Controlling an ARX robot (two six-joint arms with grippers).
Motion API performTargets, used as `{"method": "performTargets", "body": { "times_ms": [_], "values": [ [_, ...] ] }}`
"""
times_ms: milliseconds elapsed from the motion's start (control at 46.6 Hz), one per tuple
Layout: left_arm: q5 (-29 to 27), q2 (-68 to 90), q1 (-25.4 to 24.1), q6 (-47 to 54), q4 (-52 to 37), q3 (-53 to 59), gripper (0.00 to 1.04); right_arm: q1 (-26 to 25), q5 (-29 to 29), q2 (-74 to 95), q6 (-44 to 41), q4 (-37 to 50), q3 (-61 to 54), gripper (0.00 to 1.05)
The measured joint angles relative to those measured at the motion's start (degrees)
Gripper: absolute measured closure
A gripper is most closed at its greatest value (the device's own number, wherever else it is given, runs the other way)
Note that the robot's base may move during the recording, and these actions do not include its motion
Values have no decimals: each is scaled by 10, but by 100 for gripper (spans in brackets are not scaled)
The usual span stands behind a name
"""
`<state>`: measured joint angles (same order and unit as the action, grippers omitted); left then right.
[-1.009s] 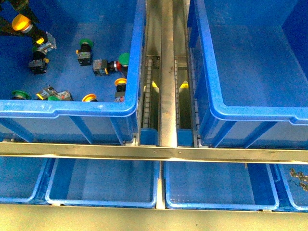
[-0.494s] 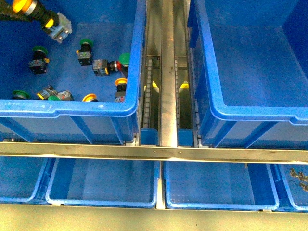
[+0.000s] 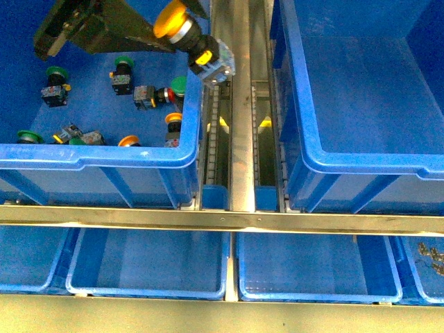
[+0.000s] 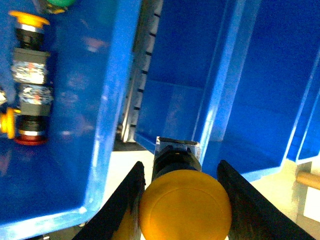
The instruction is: Pick red and yellow buttons and place in box
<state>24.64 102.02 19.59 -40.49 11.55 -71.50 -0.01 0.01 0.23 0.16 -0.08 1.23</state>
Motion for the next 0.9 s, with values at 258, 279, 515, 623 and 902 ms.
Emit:
{"method": "performTargets", "body": {
  "times_ms": [258,279,515,623,902],
  "values": [
    [22,5,48,-108,-73,1,70,0,0,0,0,0,0,6],
    [24,7,52,-124,-82,2,70,0,0,0,0,0,0,6],
    [18,33,90,-196,-131,9,70,0,0,0,0,0,0,6],
    [17,43,113,-208,-141,16,70,0,0,0,0,0,0,6],
    [4,63,156,-208,-131,17,70,0,0,0,0,0,0,6]
  ]
}}
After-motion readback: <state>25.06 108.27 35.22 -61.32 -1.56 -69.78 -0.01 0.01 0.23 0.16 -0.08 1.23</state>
